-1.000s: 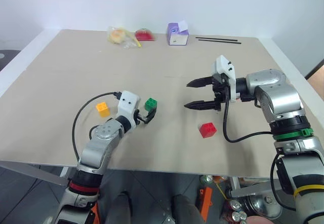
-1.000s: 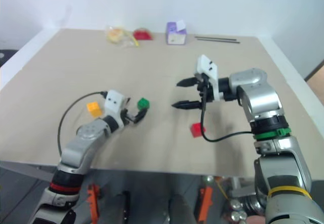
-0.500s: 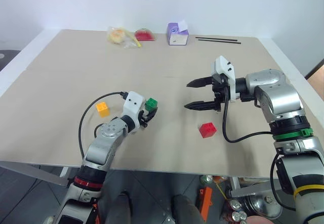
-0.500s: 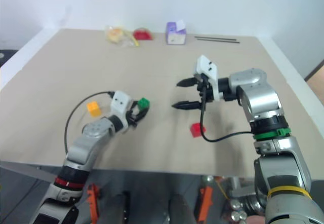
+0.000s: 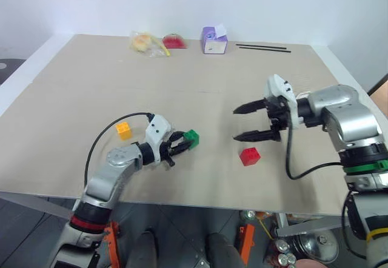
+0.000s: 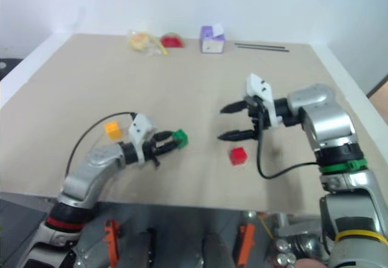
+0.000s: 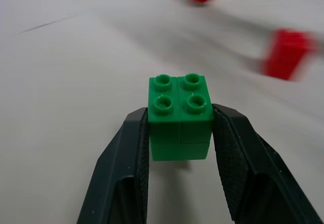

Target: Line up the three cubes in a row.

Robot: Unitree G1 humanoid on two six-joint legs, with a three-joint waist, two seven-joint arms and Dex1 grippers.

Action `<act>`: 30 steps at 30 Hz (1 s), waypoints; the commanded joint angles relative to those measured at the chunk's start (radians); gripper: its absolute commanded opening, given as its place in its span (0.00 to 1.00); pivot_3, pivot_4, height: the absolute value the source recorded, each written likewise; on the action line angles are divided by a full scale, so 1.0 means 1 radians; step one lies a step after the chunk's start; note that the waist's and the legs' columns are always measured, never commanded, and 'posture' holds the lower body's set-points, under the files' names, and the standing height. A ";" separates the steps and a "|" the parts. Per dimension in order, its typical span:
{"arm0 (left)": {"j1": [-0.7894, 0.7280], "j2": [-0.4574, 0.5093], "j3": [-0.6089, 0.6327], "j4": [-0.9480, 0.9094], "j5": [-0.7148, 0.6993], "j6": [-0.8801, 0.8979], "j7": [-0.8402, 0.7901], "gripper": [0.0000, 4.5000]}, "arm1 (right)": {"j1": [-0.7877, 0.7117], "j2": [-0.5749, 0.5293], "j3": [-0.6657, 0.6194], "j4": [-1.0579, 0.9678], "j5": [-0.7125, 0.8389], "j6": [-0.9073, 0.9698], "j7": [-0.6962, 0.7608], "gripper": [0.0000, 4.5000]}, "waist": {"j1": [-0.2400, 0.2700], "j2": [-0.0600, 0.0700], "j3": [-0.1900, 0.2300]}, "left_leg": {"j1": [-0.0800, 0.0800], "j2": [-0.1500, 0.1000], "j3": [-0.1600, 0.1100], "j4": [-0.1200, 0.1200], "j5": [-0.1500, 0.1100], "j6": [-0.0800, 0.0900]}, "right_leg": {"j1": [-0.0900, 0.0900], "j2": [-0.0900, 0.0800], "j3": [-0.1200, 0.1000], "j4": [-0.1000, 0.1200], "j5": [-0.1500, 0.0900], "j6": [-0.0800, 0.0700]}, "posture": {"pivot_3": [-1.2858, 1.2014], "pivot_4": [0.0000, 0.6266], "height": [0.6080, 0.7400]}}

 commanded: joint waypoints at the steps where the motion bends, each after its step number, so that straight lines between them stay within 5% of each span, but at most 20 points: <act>1: -0.043 0.034 -0.038 -0.013 -0.014 -0.006 -0.105 0.28 | 0.024 -0.051 -0.028 -0.030 -0.011 -0.040 0.041 1.00 | -0.001 0.000 0.000 | 0.000 0.000 0.000 0.000 0.000 0.000 | 0.000 0.000 0.000 0.000 0.000 0.000 | 0.52 0.24 1.00; 30: -0.256 -0.104 -0.148 0.330 0.134 -0.229 -0.241 0.28 | 0.170 -0.122 -0.087 -0.157 -0.002 0.022 -0.030 1.00 | -0.002 0.000 0.000 | 0.000 0.000 0.000 0.002 0.000 0.000 | 0.000 0.000 0.000 0.001 0.001 0.000 | 0.52 0.24 1.00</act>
